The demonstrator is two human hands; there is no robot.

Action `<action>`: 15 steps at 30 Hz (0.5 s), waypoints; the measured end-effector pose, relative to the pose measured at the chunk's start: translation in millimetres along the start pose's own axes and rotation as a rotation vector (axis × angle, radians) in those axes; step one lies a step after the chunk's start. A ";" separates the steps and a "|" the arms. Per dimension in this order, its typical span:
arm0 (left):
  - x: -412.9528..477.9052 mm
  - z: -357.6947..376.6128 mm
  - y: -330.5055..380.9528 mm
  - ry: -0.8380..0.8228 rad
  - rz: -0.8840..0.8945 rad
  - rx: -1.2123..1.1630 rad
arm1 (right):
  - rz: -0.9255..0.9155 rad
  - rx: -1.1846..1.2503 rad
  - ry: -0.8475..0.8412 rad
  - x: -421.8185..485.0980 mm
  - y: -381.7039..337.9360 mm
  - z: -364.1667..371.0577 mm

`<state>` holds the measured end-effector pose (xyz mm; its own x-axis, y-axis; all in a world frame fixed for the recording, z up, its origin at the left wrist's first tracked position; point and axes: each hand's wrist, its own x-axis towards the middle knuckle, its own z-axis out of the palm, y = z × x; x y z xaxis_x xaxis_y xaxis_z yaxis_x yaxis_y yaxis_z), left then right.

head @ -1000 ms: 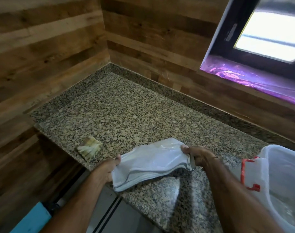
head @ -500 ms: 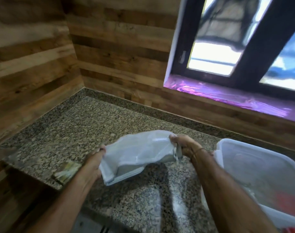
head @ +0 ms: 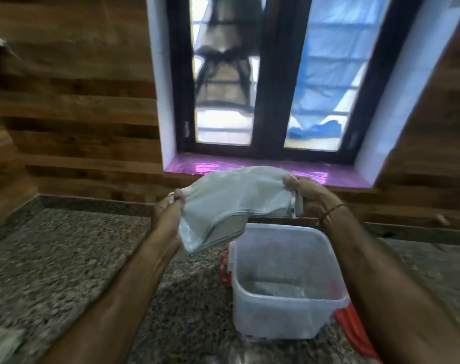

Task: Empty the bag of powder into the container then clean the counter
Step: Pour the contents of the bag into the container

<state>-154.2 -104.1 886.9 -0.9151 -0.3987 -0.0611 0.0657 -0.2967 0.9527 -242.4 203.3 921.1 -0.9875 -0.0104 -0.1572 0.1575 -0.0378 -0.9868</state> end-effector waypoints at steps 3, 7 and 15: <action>-19.4 47.4 -31.8 -0.034 0.069 0.045 | -0.034 0.049 0.050 0.7 20.4 -64.0; -44.9 81.3 -82.5 0.020 0.185 0.221 | -0.059 0.111 0.059 -4.9 57.1 -110.7; -64.7 71.2 -130.6 -0.127 0.339 0.510 | -0.161 0.174 -0.030 -13.7 106.5 -133.4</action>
<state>-131.9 22.2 787.6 -0.9189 -0.2823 0.2757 0.1914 0.2924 0.9370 -212.7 332.7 812.9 -0.9998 -0.0203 0.0054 -0.0009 -0.2127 -0.9771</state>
